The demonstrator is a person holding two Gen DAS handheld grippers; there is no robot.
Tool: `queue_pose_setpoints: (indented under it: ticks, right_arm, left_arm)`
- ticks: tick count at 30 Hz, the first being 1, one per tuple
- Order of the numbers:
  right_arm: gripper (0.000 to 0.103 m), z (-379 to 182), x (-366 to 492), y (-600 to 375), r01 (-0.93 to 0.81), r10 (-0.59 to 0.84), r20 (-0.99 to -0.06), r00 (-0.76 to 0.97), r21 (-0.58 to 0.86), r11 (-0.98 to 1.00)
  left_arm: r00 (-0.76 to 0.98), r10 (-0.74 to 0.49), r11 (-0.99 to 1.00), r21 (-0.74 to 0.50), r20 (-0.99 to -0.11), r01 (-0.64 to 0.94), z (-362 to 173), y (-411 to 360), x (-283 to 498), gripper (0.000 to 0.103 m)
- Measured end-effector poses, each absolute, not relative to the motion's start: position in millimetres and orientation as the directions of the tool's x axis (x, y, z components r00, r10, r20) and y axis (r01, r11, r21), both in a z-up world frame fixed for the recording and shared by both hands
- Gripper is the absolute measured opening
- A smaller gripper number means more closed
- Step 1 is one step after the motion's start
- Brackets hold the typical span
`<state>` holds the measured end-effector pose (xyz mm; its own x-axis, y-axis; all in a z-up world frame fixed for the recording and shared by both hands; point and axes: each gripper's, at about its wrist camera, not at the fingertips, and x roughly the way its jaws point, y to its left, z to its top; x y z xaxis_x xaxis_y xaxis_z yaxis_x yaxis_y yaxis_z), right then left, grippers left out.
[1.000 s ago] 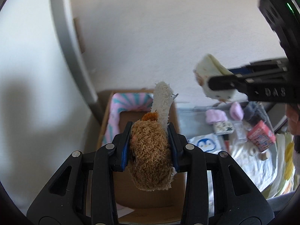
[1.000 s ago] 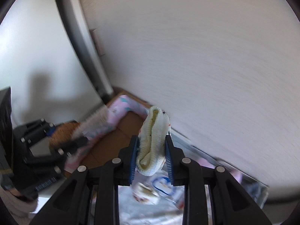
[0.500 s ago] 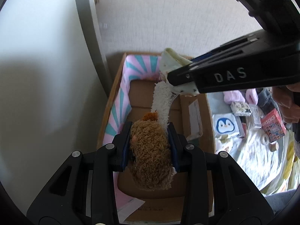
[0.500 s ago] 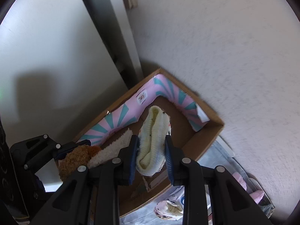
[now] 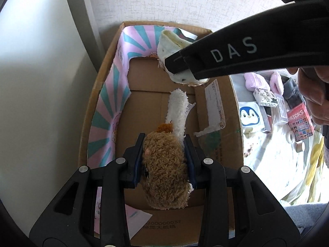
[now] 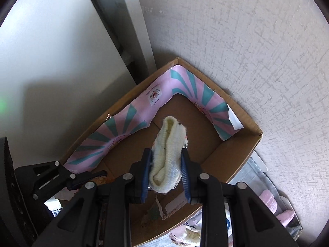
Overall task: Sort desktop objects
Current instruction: 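Carry both items over the cardboard box and open both tools to drop them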
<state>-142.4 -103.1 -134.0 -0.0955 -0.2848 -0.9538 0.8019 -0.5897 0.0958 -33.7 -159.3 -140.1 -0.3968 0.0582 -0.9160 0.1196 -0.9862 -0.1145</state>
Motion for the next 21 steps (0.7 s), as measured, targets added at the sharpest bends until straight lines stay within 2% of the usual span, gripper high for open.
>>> queue_pose_setpoints:
  ticks: [7, 9, 10, 12, 13, 14, 21]
  right_arm:
    - [0.025, -128, -144, -105, 0.803, -0.274, -0.958, -0.090, 0.093, -0.589]
    - [0.027, -128, -142, -108, 0.814, -0.260, -0.960, -0.107, 0.065, -0.577]
    - [0.032, -127, -141, -109, 0.816, -0.261, -0.958, -0.123, 0.052, -0.575]
    - [0.060, -126, -142, -108, 0.806, -0.264, -0.954, -0.144, 0.042, -0.590]
    - [0.088, -125, -143, -108, 0.799, -0.273, -0.951, -0.145, 0.051, -0.599]
    - [0.097, -124, -144, -106, 0.794, -0.287, -0.947, -0.143, 0.064, -0.604]
    - [0.097, -109, -148, -98, 0.769, -0.333, -0.925, -0.182, 0.077, -0.635]
  left_arm:
    - [-0.407, 0.061, -0.988, -0.112, -0.912, 0.103, -139, -157, -33, 0.032]
    - [-0.430, 0.067, -0.989, -0.118, -0.900, 0.093, -137, -155, -31, 0.039]
    - [-0.428, 0.085, -0.986, -0.137, -0.900, 0.092, -137, -155, -31, 0.046]
    - [-0.423, 0.094, -0.983, -0.152, -0.901, 0.106, -137, -155, -32, 0.103]
    - [-0.443, 0.088, -0.982, -0.153, -0.892, 0.112, -136, -155, -30, 0.102]
    - [-0.453, 0.093, -0.981, -0.159, -0.887, 0.109, -134, -155, -29, 0.103]
    - [-0.465, 0.066, -0.984, -0.136, -0.883, 0.118, -131, -153, -27, 0.103]
